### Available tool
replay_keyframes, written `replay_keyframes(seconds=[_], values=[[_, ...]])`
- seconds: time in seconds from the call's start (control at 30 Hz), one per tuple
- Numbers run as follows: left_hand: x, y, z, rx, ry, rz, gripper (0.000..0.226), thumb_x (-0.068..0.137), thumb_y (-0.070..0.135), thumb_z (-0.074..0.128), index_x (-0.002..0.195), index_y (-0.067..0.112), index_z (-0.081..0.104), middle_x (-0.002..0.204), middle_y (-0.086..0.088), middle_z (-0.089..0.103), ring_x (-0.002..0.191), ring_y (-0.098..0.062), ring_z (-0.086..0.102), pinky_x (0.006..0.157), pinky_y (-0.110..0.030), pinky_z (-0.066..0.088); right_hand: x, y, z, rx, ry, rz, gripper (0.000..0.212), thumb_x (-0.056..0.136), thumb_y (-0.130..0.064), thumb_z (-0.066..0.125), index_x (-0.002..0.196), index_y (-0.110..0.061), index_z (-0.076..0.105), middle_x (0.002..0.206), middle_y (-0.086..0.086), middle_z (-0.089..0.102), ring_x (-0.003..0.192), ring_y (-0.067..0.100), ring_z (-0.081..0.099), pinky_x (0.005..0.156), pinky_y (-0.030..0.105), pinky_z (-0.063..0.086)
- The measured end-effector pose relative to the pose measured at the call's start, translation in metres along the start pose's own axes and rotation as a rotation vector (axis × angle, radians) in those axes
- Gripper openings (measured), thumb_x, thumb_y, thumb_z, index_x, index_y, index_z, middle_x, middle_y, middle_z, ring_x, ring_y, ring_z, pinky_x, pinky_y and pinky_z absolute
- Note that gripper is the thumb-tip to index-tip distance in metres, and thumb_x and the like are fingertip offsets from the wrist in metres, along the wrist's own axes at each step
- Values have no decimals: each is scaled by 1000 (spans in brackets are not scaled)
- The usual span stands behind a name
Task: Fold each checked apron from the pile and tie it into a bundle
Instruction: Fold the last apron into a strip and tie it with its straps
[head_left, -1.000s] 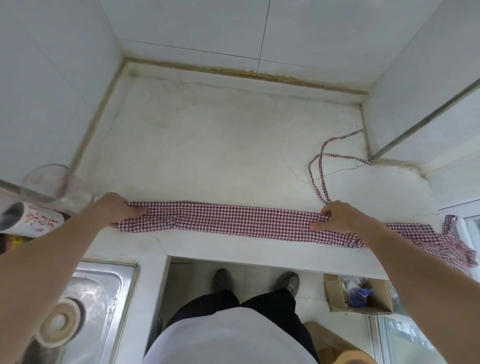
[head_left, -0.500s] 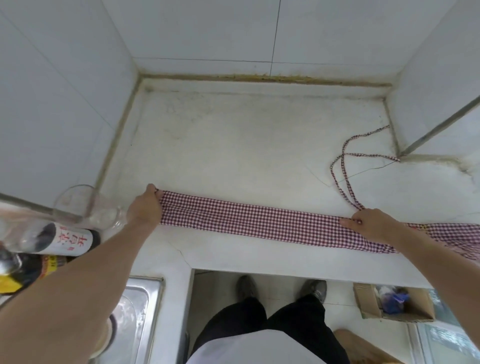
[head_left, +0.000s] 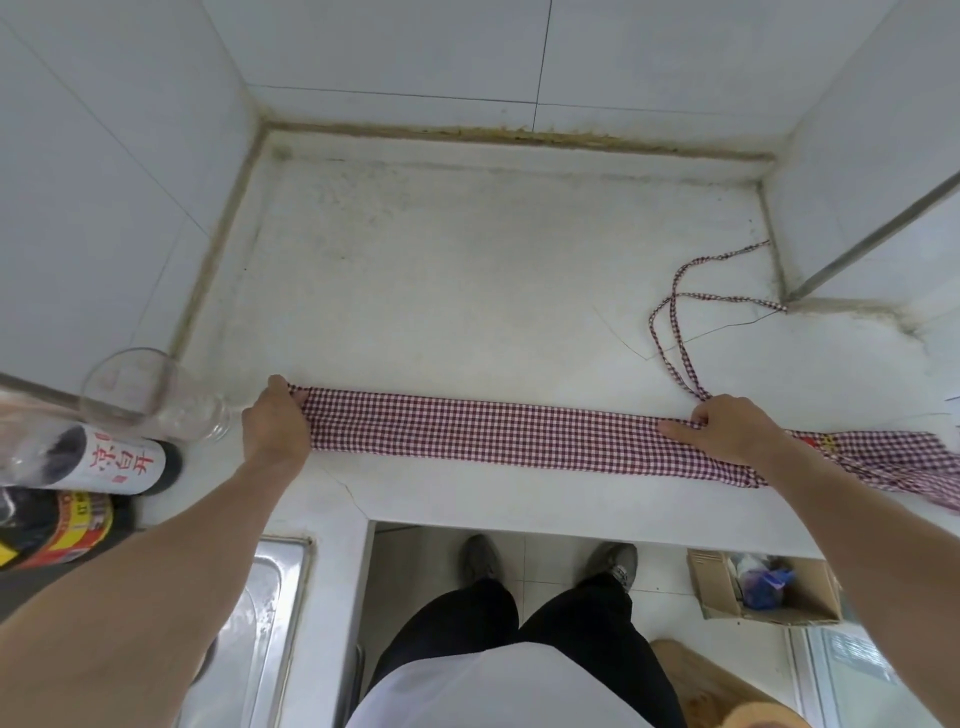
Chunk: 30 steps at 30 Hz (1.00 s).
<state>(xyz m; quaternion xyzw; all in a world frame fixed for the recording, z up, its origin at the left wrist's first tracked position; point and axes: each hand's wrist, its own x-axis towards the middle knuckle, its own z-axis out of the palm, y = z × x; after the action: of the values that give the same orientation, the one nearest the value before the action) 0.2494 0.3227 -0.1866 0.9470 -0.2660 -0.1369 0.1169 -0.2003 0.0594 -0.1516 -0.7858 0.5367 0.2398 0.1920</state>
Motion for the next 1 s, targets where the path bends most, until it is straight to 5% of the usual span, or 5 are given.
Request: replay_keyframes(seconds=[0.23,0.57,0.7,0.83,1.0], values=[[-4,-3,13,29,108,61,15,103,7,39,103,-5,48,104,-32,60,94,-48,56,84,-50,36,3,1,2,3,3,4,63,86,-69,55,82,-7,68,78,5,63,72,15,56,67,30,38],[-11,15,13,-4,224,-134,47,87,1,59,131,3,43,129,-26,48,122,-42,41,103,-51,26,6,0,5,116,-7,18,53,81,-64,66,83,-11,62,82,1,58,83,20,55,73,31,39],[-55,78,26,-84,286,157,56,73,-4,54,128,7,48,130,-18,49,123,-36,44,102,-53,33,7,-2,4,108,-33,23,51,80,-65,66,76,-16,55,81,1,57,81,19,55,73,31,40],[-116,151,68,-109,-1,559,45,97,26,38,140,15,42,150,-8,39,144,-28,30,117,-59,23,7,-2,2,93,-41,30,51,80,-65,67,75,-16,54,80,1,58,80,19,56,71,31,41],[-147,175,112,230,-315,566,63,101,54,2,157,29,-13,164,-11,-20,149,-33,-25,115,-67,-11,9,-5,0,-31,-40,26,73,77,-75,61,90,-4,71,87,10,70,79,21,64,69,31,47]])
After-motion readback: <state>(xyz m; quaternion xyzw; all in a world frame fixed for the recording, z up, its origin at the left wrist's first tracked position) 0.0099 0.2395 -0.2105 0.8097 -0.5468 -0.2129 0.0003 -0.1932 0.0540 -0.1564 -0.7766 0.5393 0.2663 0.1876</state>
